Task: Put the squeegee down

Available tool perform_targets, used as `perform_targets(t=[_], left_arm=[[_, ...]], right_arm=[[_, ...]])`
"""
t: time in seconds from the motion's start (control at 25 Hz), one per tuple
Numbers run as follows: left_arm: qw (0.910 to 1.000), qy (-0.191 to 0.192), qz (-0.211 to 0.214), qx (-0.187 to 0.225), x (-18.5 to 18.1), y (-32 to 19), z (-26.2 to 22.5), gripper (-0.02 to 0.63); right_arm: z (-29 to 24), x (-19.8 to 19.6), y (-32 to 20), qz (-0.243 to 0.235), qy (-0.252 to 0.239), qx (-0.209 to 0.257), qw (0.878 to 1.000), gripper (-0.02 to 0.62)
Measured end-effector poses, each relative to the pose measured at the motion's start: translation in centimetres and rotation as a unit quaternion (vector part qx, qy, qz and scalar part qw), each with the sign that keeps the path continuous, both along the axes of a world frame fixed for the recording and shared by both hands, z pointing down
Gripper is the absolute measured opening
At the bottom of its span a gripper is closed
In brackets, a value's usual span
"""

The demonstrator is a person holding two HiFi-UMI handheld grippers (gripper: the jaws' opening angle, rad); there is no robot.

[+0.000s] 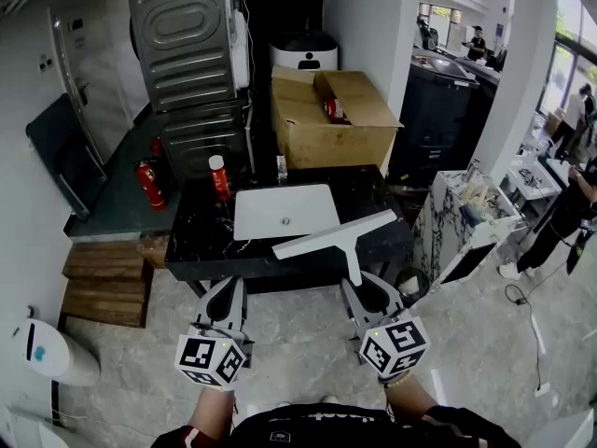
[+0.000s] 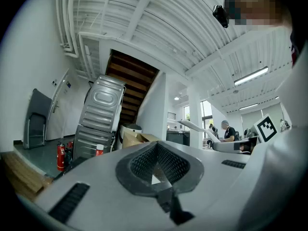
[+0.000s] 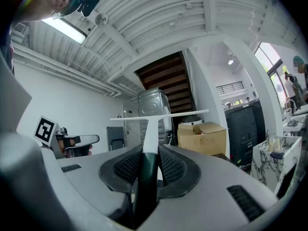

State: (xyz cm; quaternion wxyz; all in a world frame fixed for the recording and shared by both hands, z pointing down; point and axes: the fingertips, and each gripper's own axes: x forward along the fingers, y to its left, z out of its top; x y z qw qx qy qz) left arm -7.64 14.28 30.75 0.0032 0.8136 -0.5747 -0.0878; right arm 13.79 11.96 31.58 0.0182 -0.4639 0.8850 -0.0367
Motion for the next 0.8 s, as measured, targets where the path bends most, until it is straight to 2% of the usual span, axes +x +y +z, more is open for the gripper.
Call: perform_targets(t=[0.8], left_arm=[[1.0000,-0.003,0.008,-0.002,1.9,-0.7,0.3,0.014]], right_arm=[[0.6,1.1,-0.2,-0.008,-0.002,-0.008,1.000,0.121]])
